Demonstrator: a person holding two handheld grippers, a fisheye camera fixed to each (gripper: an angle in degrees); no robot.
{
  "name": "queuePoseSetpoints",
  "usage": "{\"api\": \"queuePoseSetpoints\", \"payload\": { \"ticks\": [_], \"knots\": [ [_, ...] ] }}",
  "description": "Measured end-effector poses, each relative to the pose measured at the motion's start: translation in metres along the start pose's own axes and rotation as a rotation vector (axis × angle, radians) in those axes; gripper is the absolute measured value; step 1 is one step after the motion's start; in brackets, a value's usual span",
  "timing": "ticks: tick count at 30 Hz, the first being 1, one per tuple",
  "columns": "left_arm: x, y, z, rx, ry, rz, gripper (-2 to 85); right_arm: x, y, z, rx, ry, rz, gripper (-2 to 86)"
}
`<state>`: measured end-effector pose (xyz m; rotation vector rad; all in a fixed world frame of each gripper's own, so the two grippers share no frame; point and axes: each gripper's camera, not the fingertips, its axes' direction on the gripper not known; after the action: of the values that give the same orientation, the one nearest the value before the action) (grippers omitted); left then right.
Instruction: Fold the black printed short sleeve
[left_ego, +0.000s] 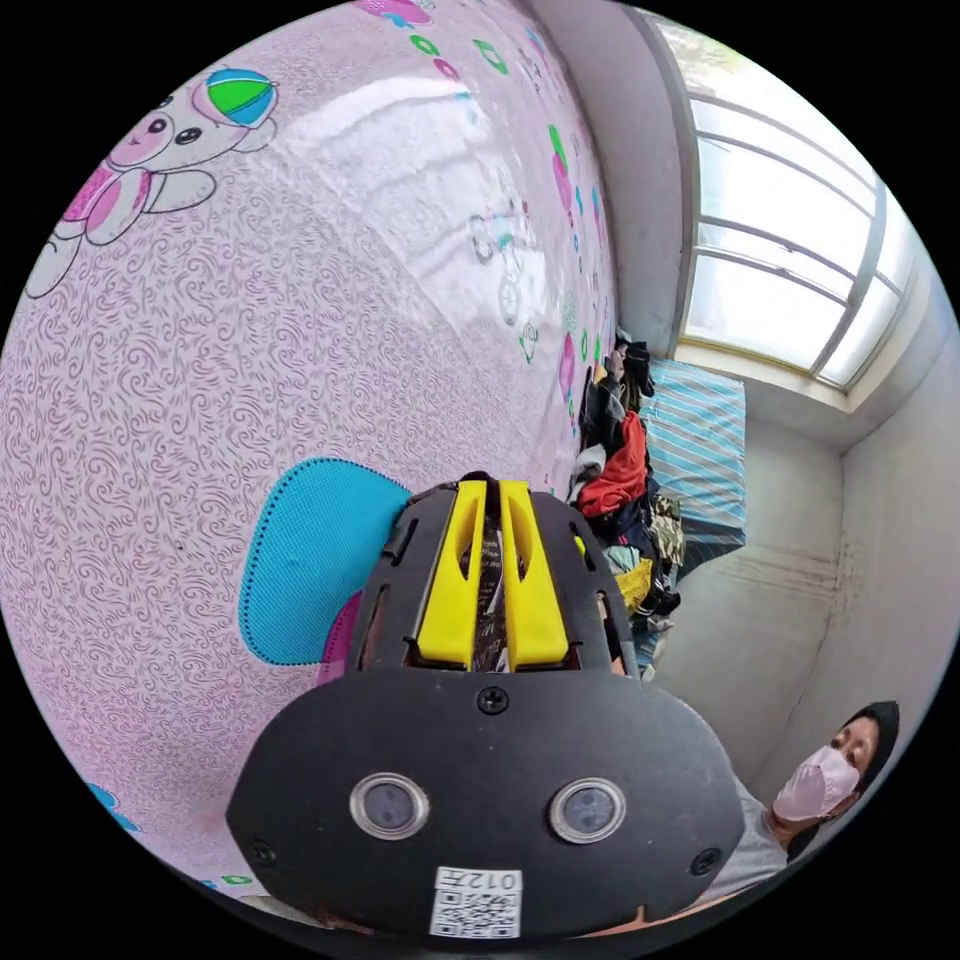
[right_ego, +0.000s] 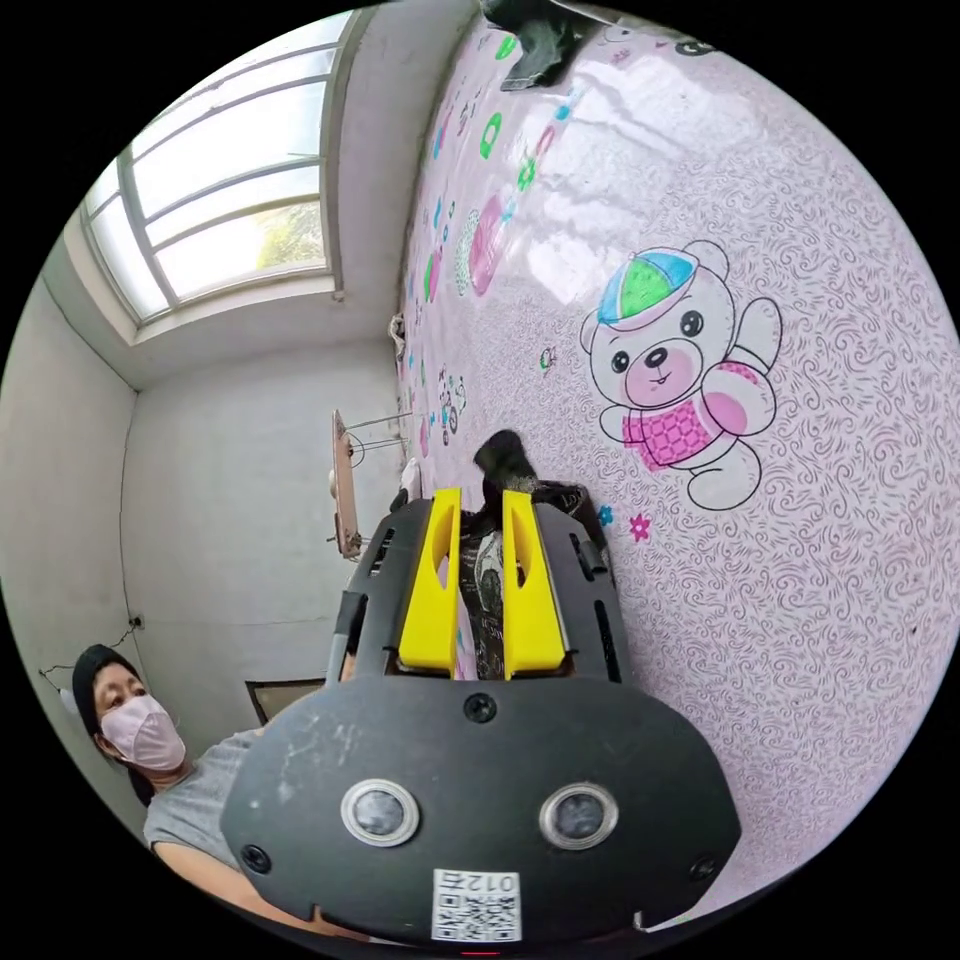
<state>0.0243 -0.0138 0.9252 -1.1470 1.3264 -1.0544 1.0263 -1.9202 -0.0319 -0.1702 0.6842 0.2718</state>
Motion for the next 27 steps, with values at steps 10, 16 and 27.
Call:
{"api": "queuePoseSetpoints", "payload": {
  "ticks": [10, 16, 27],
  "knots": [
    [0.041, 0.083, -0.023, -0.095, -0.193, 0.252, 6.8, 0.035, 0.138, -0.068, -0.038, 0.195, -0.027, 7.5],
    [0.032, 0.155, 0.007, -0.251, -0.393, 0.226, 6.9, 0.069, 0.207, -0.062, -0.116, 0.294, 0.03, 7.6],
    [0.055, 0.175, 0.041, -0.284, -0.598, 0.25, 0.7, 0.058, 0.199, -0.037, -0.156, 0.372, -0.042, 0.7]
  ]
}}
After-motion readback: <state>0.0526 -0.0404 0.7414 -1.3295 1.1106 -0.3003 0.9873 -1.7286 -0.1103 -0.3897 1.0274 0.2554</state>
